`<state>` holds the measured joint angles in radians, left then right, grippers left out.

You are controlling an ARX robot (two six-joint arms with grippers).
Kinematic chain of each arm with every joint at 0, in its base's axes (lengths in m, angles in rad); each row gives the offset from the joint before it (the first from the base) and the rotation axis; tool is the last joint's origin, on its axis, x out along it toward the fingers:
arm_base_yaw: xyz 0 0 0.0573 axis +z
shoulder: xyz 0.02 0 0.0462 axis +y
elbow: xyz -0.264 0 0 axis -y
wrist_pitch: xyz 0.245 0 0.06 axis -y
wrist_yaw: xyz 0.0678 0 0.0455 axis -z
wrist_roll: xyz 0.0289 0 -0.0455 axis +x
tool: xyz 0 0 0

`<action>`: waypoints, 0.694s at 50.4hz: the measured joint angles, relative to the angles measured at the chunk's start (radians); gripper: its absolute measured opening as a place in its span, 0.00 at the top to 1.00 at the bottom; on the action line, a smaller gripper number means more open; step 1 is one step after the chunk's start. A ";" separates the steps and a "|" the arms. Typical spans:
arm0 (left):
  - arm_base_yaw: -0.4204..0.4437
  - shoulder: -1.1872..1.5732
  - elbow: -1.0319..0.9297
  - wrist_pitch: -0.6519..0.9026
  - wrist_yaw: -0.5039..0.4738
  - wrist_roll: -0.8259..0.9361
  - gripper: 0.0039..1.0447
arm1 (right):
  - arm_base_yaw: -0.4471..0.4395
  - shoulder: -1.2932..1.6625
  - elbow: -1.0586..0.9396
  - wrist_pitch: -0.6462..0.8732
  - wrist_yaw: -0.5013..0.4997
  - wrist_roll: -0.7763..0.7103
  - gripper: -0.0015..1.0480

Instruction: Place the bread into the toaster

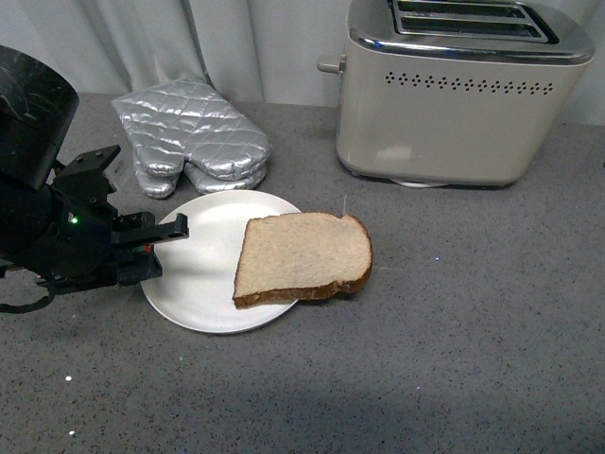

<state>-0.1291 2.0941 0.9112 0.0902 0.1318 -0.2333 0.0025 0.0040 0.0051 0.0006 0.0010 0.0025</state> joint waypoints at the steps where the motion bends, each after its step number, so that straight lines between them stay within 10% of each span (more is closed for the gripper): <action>1: 0.000 0.000 0.000 0.000 0.004 0.000 0.78 | 0.000 0.000 0.000 0.000 0.000 0.000 0.09; 9: 0.000 -0.023 -0.013 -0.025 0.056 -0.016 0.97 | 0.000 0.000 0.000 0.000 0.000 0.000 0.09; 35: -0.116 -0.138 -0.048 0.006 0.150 -0.204 0.97 | 0.000 0.000 0.000 0.000 0.000 0.000 0.09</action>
<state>-0.2447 1.9560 0.8627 0.0963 0.2813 -0.4374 0.0025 0.0040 0.0051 0.0006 0.0010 0.0025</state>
